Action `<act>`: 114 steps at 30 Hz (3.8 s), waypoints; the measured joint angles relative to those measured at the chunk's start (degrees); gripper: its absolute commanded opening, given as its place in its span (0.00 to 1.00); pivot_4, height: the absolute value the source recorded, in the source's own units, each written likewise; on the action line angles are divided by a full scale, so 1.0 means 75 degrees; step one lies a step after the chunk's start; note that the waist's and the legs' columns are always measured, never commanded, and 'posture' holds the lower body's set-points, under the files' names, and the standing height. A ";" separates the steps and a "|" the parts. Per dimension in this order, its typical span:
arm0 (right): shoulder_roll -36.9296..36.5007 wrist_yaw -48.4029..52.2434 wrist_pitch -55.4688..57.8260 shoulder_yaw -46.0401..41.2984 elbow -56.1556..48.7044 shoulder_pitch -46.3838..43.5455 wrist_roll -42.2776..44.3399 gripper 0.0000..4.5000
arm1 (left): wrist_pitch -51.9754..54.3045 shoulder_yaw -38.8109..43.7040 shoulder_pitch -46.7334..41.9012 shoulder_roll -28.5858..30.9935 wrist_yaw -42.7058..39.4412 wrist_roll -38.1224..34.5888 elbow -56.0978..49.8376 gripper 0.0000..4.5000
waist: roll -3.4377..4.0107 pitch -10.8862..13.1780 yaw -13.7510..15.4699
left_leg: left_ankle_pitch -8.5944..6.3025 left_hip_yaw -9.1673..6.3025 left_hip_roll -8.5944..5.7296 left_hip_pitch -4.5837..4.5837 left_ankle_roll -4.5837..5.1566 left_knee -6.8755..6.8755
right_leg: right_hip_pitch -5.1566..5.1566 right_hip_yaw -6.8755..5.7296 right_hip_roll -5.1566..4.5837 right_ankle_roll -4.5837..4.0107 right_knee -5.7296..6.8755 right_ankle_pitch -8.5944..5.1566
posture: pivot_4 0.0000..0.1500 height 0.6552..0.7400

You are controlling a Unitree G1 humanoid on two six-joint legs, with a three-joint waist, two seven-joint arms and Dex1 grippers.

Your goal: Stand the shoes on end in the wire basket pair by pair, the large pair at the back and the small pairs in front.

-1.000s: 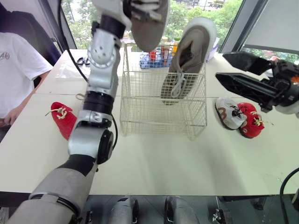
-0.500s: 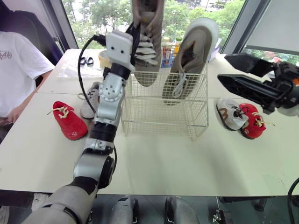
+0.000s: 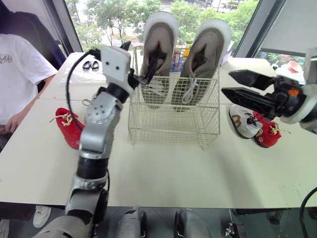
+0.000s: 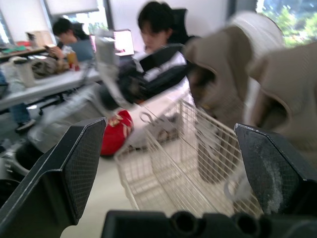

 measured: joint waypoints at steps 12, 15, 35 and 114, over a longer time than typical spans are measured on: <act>0.1922 -0.2198 -0.2199 -0.0098 0.0542 0.1649 -0.3833 1.00 | 0.4961 0.2836 0.1339 0.2109 -0.0829 -0.5069 -0.1793 1.00 | 0.0025 -0.0017 -0.0068 | 0.0045 0.0004 0.0001 0.0015 -0.0078 -0.0003 | 0.0006 0.0018 0.0011 0.0005 0.0006 -0.0004 | 1.00 1.00; 0.2842 -0.3360 -0.2346 0.0030 0.0181 0.1653 -0.4382 1.00 | 0.5316 0.2846 0.2297 0.1680 -0.0587 -0.6137 -0.2305 1.00 | 0.0024 -0.0016 -0.0109 | 0.0055 -0.0011 0.0002 0.0012 -0.0098 -0.0003 | 0.0006 0.0019 0.0018 0.0002 0.0012 -0.0004 | 1.00 1.00; 0.4398 -0.4349 -0.1741 0.0462 -0.0465 0.3843 -0.5297 1.00 | 0.4262 0.0708 0.4992 0.0563 0.1416 -0.7167 -0.4433 1.00 | 0.0097 -0.0069 -0.0195 | 0.0013 -0.0014 0.0002 0.0080 -0.0031 -0.0013 | 0.0061 0.0026 0.0027 -0.0069 -0.0001 -0.0044 | 1.00 1.00; 0.2223 0.2161 -0.5368 0.3534 0.0859 -0.4219 -0.6732 0.33 | 0.5801 0.1381 -0.3917 0.3606 -0.5478 -0.7734 0.4909 0.25 | 0.0064 -0.0005 -0.0385 | 0.0083 -0.0001 -0.0021 0.0018 -0.0113 -0.0124 | -0.0026 0.0018 0.0013 -0.0002 -0.0005 -0.0043 | 1.00 1.00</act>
